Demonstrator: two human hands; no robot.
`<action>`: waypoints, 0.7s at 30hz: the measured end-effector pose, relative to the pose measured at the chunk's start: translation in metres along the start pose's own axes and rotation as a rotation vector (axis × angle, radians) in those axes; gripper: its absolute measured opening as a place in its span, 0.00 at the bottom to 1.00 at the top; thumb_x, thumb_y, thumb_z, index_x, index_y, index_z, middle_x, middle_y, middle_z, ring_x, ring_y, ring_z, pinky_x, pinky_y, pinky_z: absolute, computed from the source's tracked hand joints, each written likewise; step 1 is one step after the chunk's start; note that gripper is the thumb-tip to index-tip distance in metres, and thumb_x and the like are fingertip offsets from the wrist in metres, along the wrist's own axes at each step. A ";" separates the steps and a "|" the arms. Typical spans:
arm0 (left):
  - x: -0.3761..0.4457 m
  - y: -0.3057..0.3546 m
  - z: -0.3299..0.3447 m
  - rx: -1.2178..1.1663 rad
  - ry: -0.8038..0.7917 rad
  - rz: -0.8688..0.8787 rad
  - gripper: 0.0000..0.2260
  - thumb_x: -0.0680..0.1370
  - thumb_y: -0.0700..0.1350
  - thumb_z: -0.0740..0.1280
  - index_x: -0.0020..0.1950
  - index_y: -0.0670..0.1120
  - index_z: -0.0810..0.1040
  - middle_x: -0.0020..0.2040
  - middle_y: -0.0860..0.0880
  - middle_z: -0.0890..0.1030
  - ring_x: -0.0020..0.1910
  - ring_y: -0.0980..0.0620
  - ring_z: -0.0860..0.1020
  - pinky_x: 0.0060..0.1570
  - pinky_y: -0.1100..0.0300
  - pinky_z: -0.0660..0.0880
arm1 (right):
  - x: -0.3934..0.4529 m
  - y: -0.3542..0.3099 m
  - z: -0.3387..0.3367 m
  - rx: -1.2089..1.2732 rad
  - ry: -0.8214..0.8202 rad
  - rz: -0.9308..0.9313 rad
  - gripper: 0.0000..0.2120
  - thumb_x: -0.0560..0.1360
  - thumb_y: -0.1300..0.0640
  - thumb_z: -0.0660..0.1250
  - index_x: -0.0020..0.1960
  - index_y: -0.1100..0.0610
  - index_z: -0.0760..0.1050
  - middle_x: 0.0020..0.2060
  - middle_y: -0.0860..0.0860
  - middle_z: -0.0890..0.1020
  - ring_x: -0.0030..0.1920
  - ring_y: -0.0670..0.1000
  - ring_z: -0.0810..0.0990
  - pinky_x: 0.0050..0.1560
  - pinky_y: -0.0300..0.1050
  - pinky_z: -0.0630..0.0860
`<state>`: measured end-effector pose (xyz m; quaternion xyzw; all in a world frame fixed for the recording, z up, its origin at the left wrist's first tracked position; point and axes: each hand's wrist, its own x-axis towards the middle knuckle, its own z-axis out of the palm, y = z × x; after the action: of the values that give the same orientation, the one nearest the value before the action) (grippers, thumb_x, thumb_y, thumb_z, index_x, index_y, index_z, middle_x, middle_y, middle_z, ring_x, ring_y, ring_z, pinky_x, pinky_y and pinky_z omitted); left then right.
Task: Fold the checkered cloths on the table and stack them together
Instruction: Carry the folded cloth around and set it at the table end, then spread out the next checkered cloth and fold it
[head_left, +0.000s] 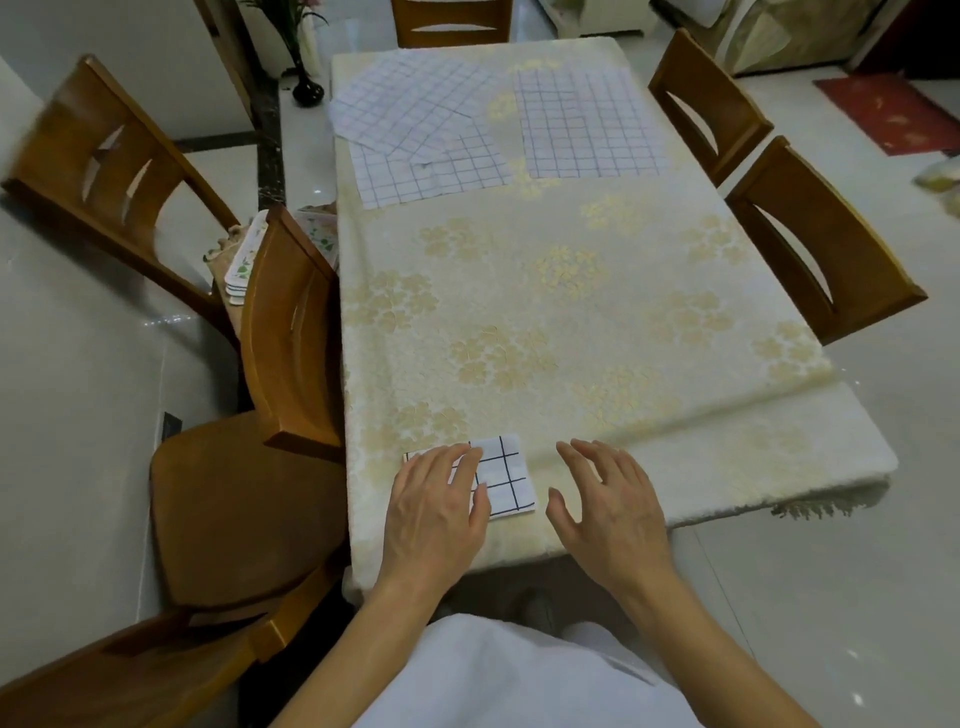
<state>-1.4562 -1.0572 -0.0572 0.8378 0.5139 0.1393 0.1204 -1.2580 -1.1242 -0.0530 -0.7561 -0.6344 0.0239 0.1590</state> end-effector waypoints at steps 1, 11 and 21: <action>0.003 0.000 0.002 -0.001 -0.004 0.024 0.18 0.79 0.51 0.58 0.65 0.48 0.77 0.62 0.49 0.80 0.60 0.49 0.78 0.61 0.49 0.75 | -0.002 0.002 -0.001 -0.005 0.004 0.018 0.23 0.74 0.48 0.67 0.66 0.56 0.76 0.61 0.53 0.80 0.62 0.55 0.77 0.65 0.54 0.73; 0.037 0.046 0.030 -0.057 -0.072 0.296 0.18 0.79 0.51 0.57 0.64 0.47 0.78 0.60 0.48 0.80 0.59 0.48 0.78 0.62 0.49 0.74 | -0.037 0.035 -0.025 -0.062 0.058 0.265 0.23 0.72 0.53 0.73 0.66 0.57 0.77 0.61 0.55 0.80 0.62 0.57 0.78 0.68 0.59 0.72; 0.049 0.149 0.052 -0.043 -0.147 0.526 0.18 0.79 0.51 0.57 0.63 0.48 0.79 0.60 0.49 0.81 0.57 0.48 0.78 0.60 0.50 0.74 | -0.093 0.109 -0.055 -0.040 0.135 0.521 0.23 0.75 0.50 0.67 0.67 0.58 0.74 0.61 0.55 0.79 0.62 0.55 0.77 0.63 0.57 0.75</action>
<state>-1.2937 -1.0825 -0.0489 0.9477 0.2653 0.1156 0.1348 -1.1590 -1.2421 -0.0455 -0.8967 -0.4068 0.0010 0.1744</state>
